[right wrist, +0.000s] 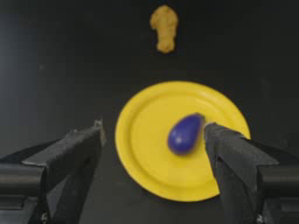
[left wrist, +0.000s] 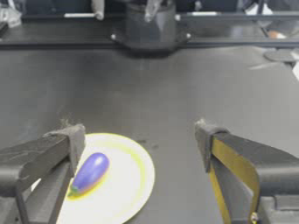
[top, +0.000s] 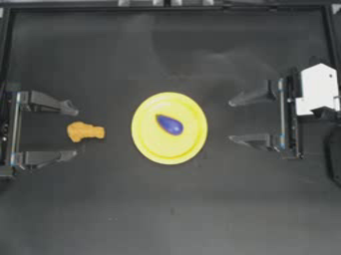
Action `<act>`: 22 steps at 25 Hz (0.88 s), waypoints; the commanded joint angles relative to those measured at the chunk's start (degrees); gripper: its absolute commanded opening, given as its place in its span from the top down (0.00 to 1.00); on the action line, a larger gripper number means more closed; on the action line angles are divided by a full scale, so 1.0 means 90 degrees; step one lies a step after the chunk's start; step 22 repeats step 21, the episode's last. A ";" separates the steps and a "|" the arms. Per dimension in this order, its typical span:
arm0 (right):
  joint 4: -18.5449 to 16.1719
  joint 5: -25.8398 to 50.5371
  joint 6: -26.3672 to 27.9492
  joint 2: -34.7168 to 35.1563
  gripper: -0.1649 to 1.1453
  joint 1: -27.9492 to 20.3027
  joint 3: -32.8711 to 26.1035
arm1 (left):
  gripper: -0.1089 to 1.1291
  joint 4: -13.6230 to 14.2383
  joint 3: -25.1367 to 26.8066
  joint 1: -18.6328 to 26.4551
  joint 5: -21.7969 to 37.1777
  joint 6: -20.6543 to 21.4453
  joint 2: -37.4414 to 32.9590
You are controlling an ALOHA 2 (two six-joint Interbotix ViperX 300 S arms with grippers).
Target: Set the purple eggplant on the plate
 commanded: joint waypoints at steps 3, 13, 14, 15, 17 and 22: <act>0.0000 -0.0146 0.0010 -0.0361 0.13 0.0107 0.0225 | 0.08 0.0020 -0.0166 0.0020 0.0029 0.0010 0.0020; -0.0020 -0.0703 -0.0029 -0.1406 0.13 0.0215 0.0996 | 0.08 0.0029 -0.0166 0.0020 0.0059 0.0010 0.0020; -0.0020 -0.0713 -0.0029 -0.1533 0.13 0.0215 0.1055 | 0.08 0.0029 -0.0166 0.0020 0.0059 0.0010 0.0020; -0.0020 -0.0703 -0.0029 -0.1631 0.13 0.0215 0.1113 | 0.08 0.0029 -0.0166 0.0020 0.0059 0.0010 0.0020; 0.0000 -0.0674 -0.0020 -0.1777 0.13 0.0215 0.1191 | 0.08 0.0029 -0.0166 0.0020 0.0059 0.0010 0.0020; -0.0029 -0.0508 -0.0020 -0.1846 0.13 0.0215 0.1201 | 0.08 0.0049 -0.0166 0.0020 0.0059 0.0010 0.0020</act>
